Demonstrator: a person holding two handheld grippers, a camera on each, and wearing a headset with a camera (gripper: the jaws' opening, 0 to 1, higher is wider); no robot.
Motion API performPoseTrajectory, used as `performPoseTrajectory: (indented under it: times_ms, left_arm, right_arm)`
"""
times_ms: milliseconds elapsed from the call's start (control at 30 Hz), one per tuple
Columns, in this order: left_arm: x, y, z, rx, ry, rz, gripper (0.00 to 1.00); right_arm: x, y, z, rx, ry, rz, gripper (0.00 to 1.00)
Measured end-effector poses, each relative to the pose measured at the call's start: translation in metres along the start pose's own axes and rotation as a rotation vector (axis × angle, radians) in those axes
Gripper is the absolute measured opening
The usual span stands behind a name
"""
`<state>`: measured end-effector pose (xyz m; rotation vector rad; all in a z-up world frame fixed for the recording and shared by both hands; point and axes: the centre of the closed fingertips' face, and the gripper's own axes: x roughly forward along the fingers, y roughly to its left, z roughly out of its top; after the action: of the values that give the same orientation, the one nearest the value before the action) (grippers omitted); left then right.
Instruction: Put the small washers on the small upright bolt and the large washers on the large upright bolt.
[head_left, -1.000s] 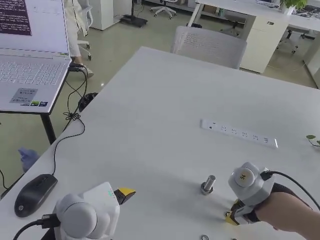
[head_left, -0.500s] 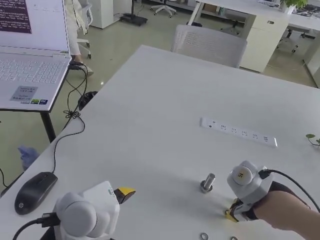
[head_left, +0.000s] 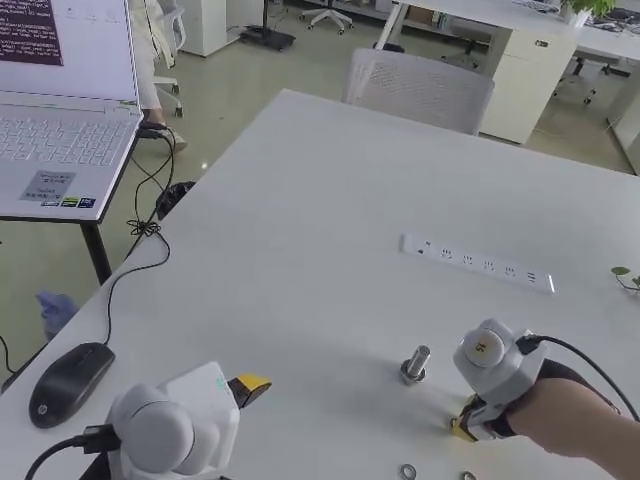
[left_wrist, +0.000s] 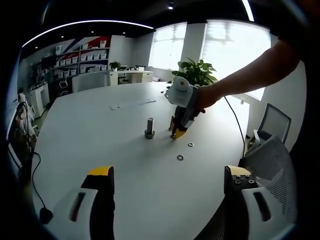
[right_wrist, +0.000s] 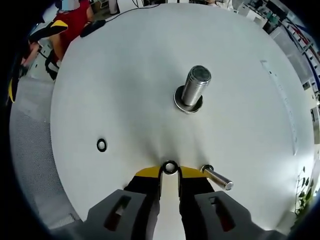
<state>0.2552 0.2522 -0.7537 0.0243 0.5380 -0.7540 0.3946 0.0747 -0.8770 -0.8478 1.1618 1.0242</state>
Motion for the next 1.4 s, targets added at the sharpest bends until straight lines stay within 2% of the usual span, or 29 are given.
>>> performPoseTrajectory:
  times_ms: [267,533,867,1033,1400]
  left_arm:
    - [0.001,-0.001,0.002,0.001,-0.005,-0.001,0.91]
    - [0.002,-0.004,0.004,0.001,-0.009,-0.007,0.91]
    - [0.004,-0.001,0.008,0.002,-0.027,-0.002,0.91]
    - [0.005,-0.001,0.005,0.004,-0.018,-0.001,0.91]
    - [-0.001,-0.001,0.007,0.008,-0.021,0.01,0.91]
  right_arm:
    - [-0.001,0.0,-0.002,0.01,-0.002,0.002,0.14]
    - [-0.011,-0.001,-0.005,0.019,-0.008,0.001,0.14]
    - [-0.027,0.003,-0.002,0.032,-0.029,0.003,0.14]
    - [-0.034,0.003,0.0,0.026,-0.029,0.001,0.14]
    - [-0.053,-0.002,-0.003,0.041,-0.042,-0.012,0.14]
